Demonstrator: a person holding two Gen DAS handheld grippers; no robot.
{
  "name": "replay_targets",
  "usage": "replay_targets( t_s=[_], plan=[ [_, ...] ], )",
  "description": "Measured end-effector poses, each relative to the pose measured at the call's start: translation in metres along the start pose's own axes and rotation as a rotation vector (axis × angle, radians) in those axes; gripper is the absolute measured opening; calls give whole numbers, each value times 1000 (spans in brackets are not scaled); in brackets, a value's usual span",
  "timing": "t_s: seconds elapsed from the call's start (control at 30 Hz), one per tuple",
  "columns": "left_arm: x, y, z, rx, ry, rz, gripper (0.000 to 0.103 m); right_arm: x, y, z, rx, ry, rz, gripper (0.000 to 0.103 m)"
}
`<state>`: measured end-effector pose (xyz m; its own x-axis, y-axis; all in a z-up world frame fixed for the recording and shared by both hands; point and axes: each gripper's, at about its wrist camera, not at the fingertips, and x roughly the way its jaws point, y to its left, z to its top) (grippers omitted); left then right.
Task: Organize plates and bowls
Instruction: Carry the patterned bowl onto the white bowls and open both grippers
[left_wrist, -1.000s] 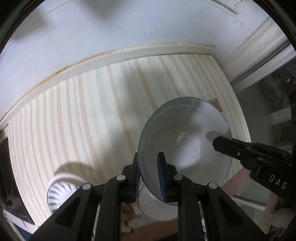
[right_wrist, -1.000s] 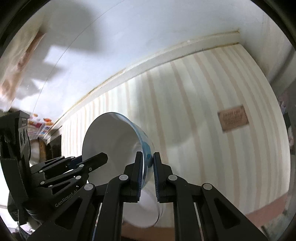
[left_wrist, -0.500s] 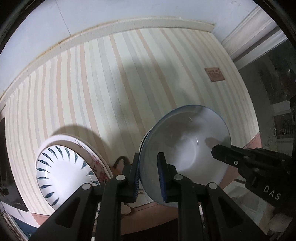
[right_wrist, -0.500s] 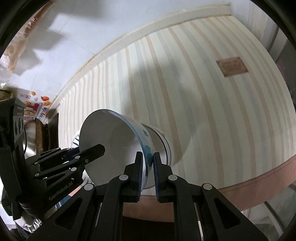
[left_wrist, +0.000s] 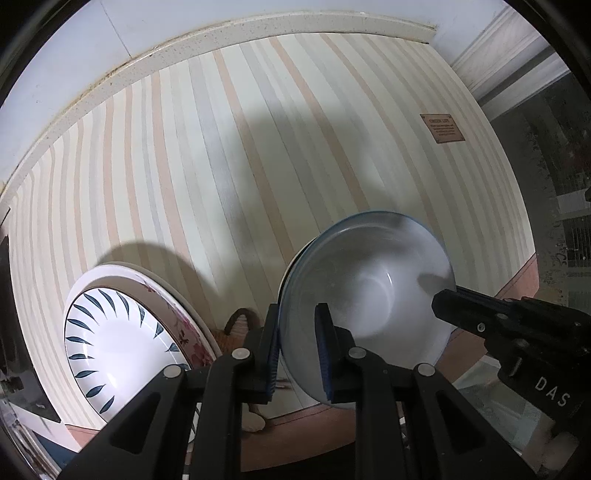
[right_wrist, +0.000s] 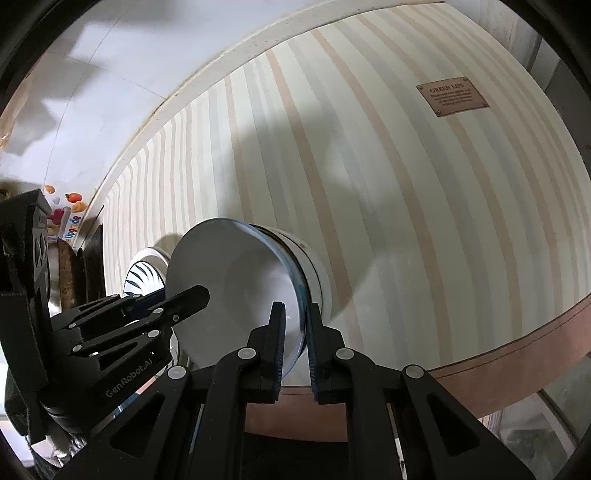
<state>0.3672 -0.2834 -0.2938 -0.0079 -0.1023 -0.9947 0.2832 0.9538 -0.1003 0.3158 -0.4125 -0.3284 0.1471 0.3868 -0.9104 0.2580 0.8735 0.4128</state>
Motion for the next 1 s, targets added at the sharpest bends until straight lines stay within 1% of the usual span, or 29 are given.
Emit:
replay_targets(
  t_s=[0.1, 0.2, 0.3, 0.43, 0.5, 0.57, 0.63, 0.73, 0.77, 0.8, 0.83, 0.87, 0.9, 0.93, 0.97, 1.0],
  plan=[
    [0, 0, 1, -7, 0, -2, 17, 1, 0, 2, -3, 3, -3, 13],
    [0, -1, 1, -6, -7, 3, 17, 2, 1, 4, -1, 8, -2, 16],
    [-4, 1, -3, -21, -17, -3, 17, 3, 2, 5, 2, 6, -10, 16],
    [-22, 2, -12, -26, -62, 18, 18, -2, 3, 0, 11, -4, -9, 16],
    [-34, 2, -19, -22, -91, 27, 21, -8, 4, -4, 5, -16, -11, 16],
    [-44, 2, -26, -16, -121, 38, 24, -18, 8, -12, -10, -37, -25, 22],
    [-56, 1, -36, -3, -148, 40, 25, -27, 11, -18, -28, -55, -43, 41],
    [-72, 0, -52, 17, -180, 34, 32, -46, 21, -34, -64, -102, -72, 57],
    [-78, -1, -58, 22, -192, 30, 35, -51, 23, -39, -72, -113, -76, 60],
    [-83, 0, -63, 24, -205, 25, 37, -58, 26, -46, -80, -131, -80, 67],
    [-90, 0, -67, 25, -219, 20, 45, -64, 28, -51, -86, -146, -82, 73],
    [-96, 1, -72, 24, -234, 12, 55, -73, 31, -59, -93, -168, -86, 76],
    [-105, 2, -77, 26, -254, 4, 60, -78, 33, -64, -94, -182, -89, 79],
    [-110, 3, -81, 27, -268, 1, 72, -87, 37, -71, -98, -206, -99, 83],
    [-116, 2, -84, 31, -284, 7, 77, -93, 39, -77, -101, -218, -105, 84],
    [-122, 2, -88, 33, -302, 14, 79, -101, 42, -83, -107, -238, -114, 87]
  ],
)
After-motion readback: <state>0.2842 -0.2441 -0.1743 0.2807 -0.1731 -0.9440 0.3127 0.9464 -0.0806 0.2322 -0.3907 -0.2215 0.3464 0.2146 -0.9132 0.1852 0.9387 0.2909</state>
